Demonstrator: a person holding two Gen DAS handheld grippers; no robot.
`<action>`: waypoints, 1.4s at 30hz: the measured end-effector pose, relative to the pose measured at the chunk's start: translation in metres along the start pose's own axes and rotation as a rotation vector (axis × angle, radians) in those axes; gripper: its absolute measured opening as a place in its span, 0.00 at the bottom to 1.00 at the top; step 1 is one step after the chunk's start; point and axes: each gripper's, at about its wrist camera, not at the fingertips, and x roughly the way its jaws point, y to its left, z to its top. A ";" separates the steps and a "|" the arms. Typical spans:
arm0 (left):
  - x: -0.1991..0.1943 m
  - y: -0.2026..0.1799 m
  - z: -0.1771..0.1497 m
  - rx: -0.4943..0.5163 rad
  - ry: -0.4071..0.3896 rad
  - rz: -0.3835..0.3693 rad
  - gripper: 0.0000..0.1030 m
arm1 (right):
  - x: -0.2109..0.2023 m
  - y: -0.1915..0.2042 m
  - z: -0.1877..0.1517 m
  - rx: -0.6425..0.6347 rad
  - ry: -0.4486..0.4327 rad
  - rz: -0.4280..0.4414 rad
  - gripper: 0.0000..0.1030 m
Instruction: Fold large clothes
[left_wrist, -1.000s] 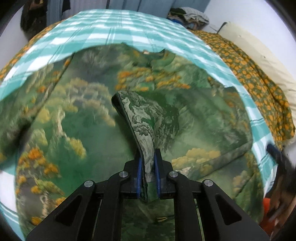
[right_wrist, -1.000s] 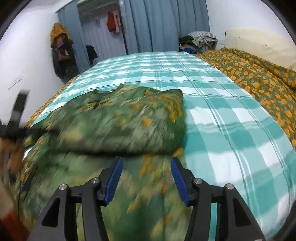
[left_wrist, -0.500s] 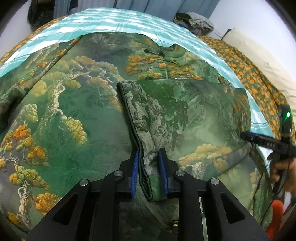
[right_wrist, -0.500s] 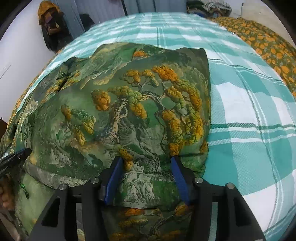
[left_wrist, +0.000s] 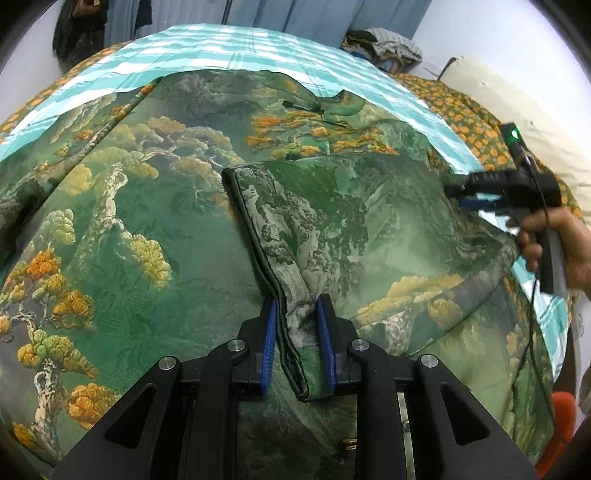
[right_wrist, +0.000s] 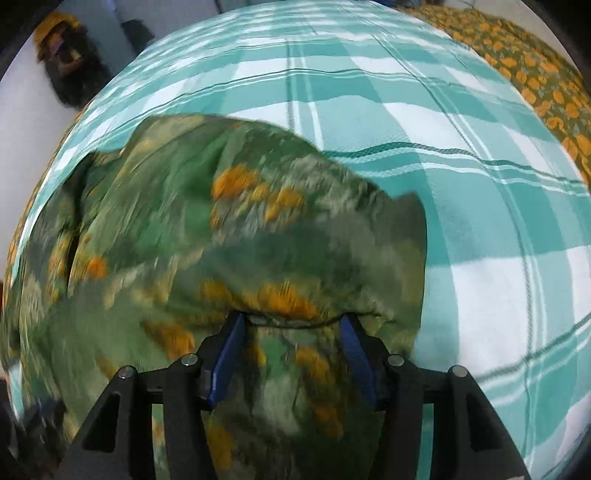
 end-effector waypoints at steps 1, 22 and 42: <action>0.000 0.000 0.000 0.002 -0.001 0.002 0.22 | -0.001 -0.001 0.006 0.023 -0.013 -0.004 0.54; -0.001 0.005 -0.003 -0.006 -0.005 -0.008 0.22 | -0.038 0.000 -0.073 -0.044 -0.096 0.080 0.54; -0.136 0.116 -0.029 -0.150 -0.048 0.204 0.80 | -0.143 0.047 -0.280 -0.218 -0.382 0.038 0.54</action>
